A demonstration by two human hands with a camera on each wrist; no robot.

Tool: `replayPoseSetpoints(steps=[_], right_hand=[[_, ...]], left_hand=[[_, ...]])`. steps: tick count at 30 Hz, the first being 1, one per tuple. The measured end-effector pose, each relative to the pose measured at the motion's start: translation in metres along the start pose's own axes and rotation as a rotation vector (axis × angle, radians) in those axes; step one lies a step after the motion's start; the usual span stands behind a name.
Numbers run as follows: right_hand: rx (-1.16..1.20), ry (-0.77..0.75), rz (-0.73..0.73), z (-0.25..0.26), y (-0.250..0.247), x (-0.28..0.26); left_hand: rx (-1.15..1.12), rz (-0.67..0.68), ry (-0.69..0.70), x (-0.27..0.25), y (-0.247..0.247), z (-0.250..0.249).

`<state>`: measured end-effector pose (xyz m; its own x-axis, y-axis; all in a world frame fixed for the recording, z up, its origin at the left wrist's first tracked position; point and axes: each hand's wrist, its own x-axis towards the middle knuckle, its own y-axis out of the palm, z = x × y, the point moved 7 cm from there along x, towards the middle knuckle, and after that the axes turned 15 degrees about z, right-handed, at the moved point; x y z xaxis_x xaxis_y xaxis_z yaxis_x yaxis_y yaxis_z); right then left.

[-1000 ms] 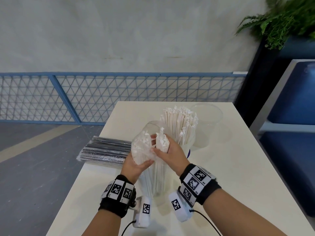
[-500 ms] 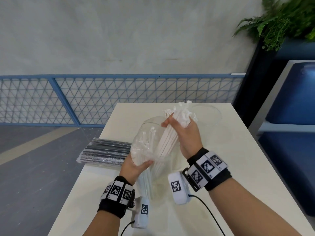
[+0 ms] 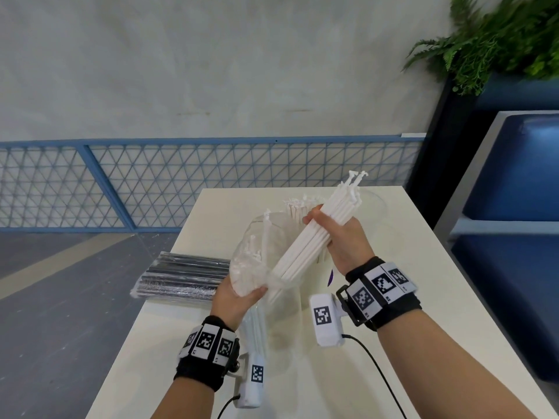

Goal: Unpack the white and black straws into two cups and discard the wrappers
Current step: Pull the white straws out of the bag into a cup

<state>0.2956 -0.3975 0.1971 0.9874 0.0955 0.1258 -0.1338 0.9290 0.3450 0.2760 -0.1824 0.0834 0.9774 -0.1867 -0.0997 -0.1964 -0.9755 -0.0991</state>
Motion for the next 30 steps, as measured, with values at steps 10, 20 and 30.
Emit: replayPoseSetpoints(steps=[10,20,30], right_hand=[[0.299,-0.179,-0.289,0.02,-0.037,0.003],[-0.308,-0.402,-0.281,0.082,-0.029,-0.004],[-0.826,-0.064,-0.072,0.023,-0.003,0.013]], left_hand=[[-0.066,-0.059,0.036,-0.002,-0.007,-0.008],[-0.084,-0.13,0.053,-0.004,-0.016,-0.01],[-0.048,-0.079,0.052,-0.004,-0.01,-0.01]])
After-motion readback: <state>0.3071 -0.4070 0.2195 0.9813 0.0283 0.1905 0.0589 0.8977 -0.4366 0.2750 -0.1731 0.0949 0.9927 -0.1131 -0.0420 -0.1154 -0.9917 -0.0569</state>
